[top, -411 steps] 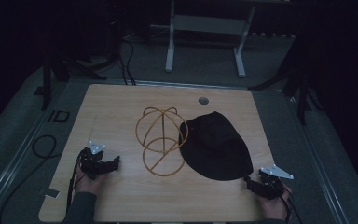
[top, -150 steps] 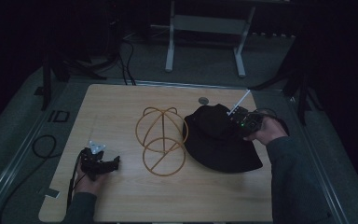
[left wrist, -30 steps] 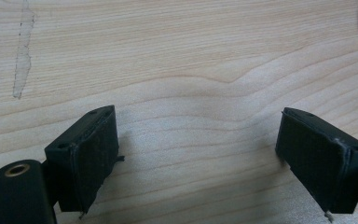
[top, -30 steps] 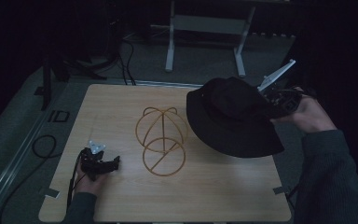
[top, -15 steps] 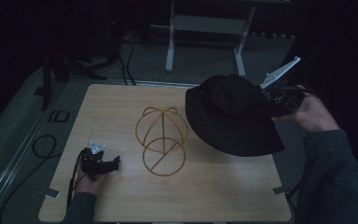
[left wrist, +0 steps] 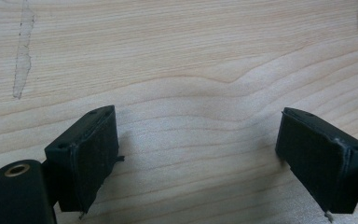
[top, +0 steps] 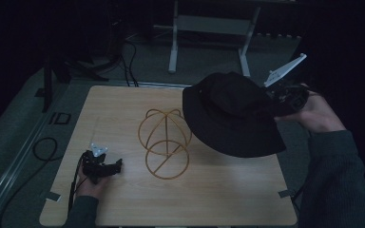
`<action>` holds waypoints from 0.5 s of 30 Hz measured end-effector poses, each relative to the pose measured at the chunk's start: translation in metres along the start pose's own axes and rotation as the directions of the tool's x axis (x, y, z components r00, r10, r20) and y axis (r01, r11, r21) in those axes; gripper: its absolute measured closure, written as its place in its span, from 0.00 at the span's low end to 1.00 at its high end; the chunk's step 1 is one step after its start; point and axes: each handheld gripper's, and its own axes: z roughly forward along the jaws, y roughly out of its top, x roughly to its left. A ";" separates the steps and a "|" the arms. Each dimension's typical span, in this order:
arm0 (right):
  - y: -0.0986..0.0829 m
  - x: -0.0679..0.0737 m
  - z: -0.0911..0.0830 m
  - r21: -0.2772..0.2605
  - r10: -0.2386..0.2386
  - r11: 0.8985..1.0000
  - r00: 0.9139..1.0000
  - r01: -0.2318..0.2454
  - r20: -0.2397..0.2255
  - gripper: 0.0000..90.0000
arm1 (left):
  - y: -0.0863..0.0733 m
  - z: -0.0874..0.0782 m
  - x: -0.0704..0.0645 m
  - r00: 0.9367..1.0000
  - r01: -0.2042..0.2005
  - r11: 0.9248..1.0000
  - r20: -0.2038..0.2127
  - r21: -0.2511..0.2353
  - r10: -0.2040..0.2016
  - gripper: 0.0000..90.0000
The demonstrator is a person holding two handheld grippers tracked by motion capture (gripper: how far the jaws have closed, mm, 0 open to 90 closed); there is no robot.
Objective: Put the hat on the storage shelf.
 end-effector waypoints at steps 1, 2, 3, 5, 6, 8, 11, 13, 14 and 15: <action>0.001 0.001 -0.001 -0.005 -0.002 1.000 1.000 0.002 -0.003 0.97 | 0.000 0.000 0.000 1.000 0.001 1.000 0.000 0.000 -0.001 0.15; 0.002 0.001 -0.001 -0.010 -0.006 1.000 1.000 0.006 -0.007 0.97 | 0.000 0.000 0.000 1.000 0.000 1.000 0.000 0.000 0.000 0.15; 0.002 0.001 -0.001 -0.010 -0.006 1.000 1.000 0.006 -0.007 0.97 | 0.000 0.000 0.000 1.000 0.000 1.000 0.000 0.000 0.000 0.15; 0.007 0.003 -0.001 -0.024 -0.022 0.999 1.000 0.022 -0.020 0.97 | 0.000 0.000 0.000 1.000 0.000 1.000 0.000 -0.001 0.000 0.15; 0.009 0.004 -0.001 -0.025 -0.026 0.999 0.999 0.025 -0.022 0.97 | 0.000 0.000 0.000 1.000 0.000 1.000 0.000 0.000 0.000 0.15; 0.012 0.005 -0.001 -0.031 -0.036 0.999 0.999 0.035 -0.024 0.97 | 0.000 0.000 0.000 1.000 0.000 1.000 0.000 -0.001 0.000 0.15; 0.016 0.007 -0.003 -0.043 -0.047 0.998 0.999 0.046 -0.026 0.97 | 0.000 0.000 0.000 1.000 0.000 1.000 0.000 0.000 0.000 0.15; 0.019 0.009 -0.004 -0.053 -0.057 0.997 0.998 0.056 -0.030 0.97 | 0.000 0.000 0.000 1.000 0.000 1.000 0.000 0.000 0.000 0.15; 0.020 0.010 -0.004 -0.056 -0.060 0.997 0.998 0.058 -0.034 0.97 | 0.000 0.000 0.000 1.000 0.000 1.000 0.000 0.000 0.000 0.15; 0.021 0.011 -0.004 -0.063 -0.066 0.996 0.997 0.063 -0.037 0.97 | 0.000 0.000 0.000 1.000 0.000 1.000 0.001 0.001 0.000 0.15</action>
